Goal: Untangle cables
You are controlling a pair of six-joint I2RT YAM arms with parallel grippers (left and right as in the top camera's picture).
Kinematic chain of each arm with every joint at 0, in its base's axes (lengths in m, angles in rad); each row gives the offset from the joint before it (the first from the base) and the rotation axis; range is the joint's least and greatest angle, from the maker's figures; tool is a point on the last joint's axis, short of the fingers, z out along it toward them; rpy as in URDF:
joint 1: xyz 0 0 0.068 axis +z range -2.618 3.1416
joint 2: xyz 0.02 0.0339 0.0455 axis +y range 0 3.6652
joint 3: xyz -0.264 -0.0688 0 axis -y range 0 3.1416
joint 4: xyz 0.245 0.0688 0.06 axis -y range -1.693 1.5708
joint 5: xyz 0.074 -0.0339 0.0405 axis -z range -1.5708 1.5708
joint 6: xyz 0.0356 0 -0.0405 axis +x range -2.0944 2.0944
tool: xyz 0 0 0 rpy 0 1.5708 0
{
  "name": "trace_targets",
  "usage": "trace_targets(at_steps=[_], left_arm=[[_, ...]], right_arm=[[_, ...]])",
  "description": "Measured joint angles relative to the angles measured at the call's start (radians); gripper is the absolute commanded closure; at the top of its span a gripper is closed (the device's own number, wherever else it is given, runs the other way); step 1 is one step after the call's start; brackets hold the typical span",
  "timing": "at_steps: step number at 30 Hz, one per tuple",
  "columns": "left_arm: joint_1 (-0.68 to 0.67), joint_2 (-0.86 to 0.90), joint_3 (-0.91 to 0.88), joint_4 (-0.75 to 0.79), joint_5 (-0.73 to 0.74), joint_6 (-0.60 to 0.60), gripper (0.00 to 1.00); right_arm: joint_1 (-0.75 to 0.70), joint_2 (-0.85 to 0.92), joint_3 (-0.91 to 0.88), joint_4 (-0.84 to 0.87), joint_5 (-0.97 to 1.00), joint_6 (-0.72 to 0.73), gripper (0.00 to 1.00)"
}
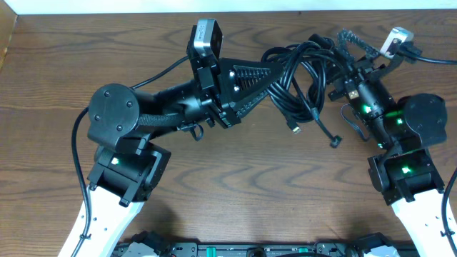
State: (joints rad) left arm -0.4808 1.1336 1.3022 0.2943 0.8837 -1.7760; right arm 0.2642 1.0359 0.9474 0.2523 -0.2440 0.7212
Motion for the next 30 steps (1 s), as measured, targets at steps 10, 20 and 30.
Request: trace_targets(at_steps=[10, 20, 30], left_arm=[[0.0, 0.015, -0.004, 0.0, -0.007, 0.0, 0.92], [-0.005, 0.016, -0.004, 0.001, 0.002, -0.004, 0.93], [-0.007, 0.015, -0.004, 0.002, 0.002, -0.004, 0.93]], right_arm=[[0.006, -0.01, 0.007, -0.237, 0.085, -0.098, 0.02], [0.006, -0.011, 0.007, -0.413, 0.196, -0.181, 0.01], [0.005, -0.079, 0.007, -0.549, 0.278, -0.236, 0.01]])
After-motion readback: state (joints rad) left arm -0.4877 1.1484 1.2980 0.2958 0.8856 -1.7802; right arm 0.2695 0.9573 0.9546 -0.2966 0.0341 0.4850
